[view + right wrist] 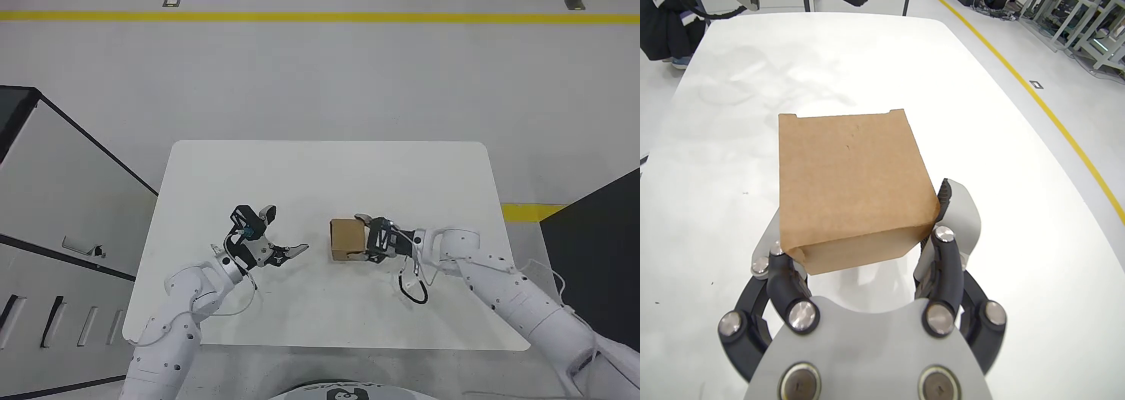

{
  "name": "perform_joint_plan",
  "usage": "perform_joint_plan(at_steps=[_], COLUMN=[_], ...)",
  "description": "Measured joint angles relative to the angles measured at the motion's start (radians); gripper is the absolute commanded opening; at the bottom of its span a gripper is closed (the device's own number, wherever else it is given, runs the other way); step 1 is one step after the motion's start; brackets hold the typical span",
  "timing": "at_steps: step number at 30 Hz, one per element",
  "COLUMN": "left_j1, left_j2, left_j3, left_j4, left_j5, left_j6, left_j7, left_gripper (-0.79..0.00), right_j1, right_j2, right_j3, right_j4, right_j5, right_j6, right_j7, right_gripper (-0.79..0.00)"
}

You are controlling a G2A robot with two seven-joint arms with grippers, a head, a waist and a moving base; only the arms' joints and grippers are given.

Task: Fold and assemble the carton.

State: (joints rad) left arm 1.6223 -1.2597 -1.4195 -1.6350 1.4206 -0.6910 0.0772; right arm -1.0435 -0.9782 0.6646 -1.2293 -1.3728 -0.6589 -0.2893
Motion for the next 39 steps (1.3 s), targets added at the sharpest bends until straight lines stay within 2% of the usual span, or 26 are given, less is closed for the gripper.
perform_joint_plan(at_steps=[8,21,22,23,25,27,29,30,31,39], left_j1=[0.0,0.0,0.0,0.0,0.0,0.0,0.0,0.0,0.0,0.0], left_j2=[0.0,0.0,0.0,0.0,0.0,0.0,0.0,0.0,0.0,0.0], left_j3=[0.0,0.0,0.0,0.0,0.0,0.0,0.0,0.0,0.0,0.0], left_j4=[0.0,0.0,0.0,0.0,0.0,0.0,0.0,0.0,0.0,0.0], left_j5=[0.0,0.0,0.0,0.0,0.0,0.0,0.0,0.0,0.0,0.0], left_j6=[0.0,0.0,0.0,0.0,0.0,0.0,0.0,0.0,0.0,0.0], left_j7=[0.0,0.0,0.0,0.0,0.0,0.0,0.0,0.0,0.0,0.0], left_gripper=[0.0,0.0,0.0,0.0,0.0,0.0,0.0,0.0,0.0,0.0], right_j1=[0.032,0.04,0.039,0.038,0.036,0.034,0.03,0.029,0.027,-0.003], right_j2=[-0.032,-0.055,-0.056,-0.056,-0.057,-0.058,-0.058,-0.058,-0.058,-0.045], right_j3=[-0.026,-0.028,-0.028,-0.026,-0.023,-0.019,-0.014,-0.011,-0.008,0.031], right_j4=[0.07,0.108,0.11,0.112,0.115,0.115,0.114,0.114,0.113,0.082], right_j5=[-0.019,-0.072,-0.073,-0.075,-0.079,-0.082,-0.085,-0.086,-0.087,-0.103], right_j6=[-0.003,0.019,0.018,0.018,0.017,0.017,0.015,0.015,0.014,0.019], right_j7=[-0.025,-0.048,-0.049,-0.05,-0.049,-0.049,-0.05,-0.05,-0.05,-0.063], right_gripper=[-0.785,-0.785,-0.767,-0.696,-0.471,-0.283,-0.154,-0.049,0.0,0.0])
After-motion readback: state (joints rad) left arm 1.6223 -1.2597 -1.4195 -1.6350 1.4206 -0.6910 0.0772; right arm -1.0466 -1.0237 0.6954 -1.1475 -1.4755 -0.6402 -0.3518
